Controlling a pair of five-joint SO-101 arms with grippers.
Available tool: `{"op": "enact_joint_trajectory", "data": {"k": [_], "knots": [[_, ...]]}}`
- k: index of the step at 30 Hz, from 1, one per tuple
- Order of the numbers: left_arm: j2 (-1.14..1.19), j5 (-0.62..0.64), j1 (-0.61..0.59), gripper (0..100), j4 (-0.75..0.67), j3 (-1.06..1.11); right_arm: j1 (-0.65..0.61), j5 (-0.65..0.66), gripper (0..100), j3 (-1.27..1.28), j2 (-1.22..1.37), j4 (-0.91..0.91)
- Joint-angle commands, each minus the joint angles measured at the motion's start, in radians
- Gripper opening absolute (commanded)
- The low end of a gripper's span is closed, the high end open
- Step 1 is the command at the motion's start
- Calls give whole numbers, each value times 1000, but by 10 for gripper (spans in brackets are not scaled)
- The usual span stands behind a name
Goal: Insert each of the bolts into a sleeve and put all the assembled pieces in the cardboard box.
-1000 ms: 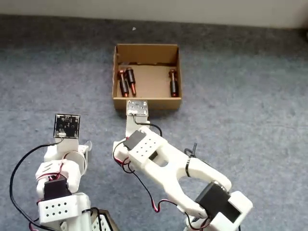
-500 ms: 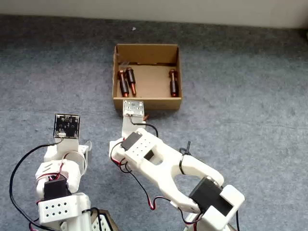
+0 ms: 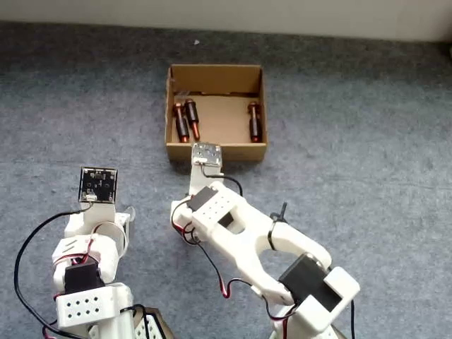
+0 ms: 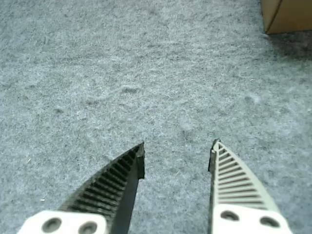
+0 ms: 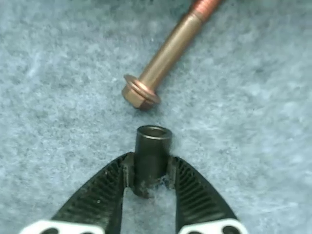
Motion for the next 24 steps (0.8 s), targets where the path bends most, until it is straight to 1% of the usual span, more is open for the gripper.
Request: {"op": "enact_joint_trajectory", "data": {"k": [1, 4, 7, 11, 14, 16, 18, 20, 22, 24], "knots": [[-8, 9, -5, 234, -17, -33, 24, 81, 5, -5, -5, -1], [-8, 9, -4, 234, -17, -31, 70, 169, 5, -12, -13, 84], [-8, 9, -4, 234, -15, -31, 133, 212, 5, -7, -87, 137], [-7, 9, 2, 234, -12, -36, 239, 241, 5, 21, -260, 143], [-7, 9, 62, 234, -11, -42, 332, 255, 5, 102, -394, 134], [-4, 9, 96, 234, -11, -56, 403, 252, 5, 157, -470, 93], [4, 9, 108, 234, -8, -117, 486, 249, 5, 228, -530, 31], [5, 9, 114, 235, 29, -188, 564, 247, 5, 295, -572, -53], [7, 8, 160, 235, 72, -266, 641, 245, 5, 358, -593, -148], [41, 6, 239, 236, 120, -341, 705, 241, 5, 417, -598, -248]]}}
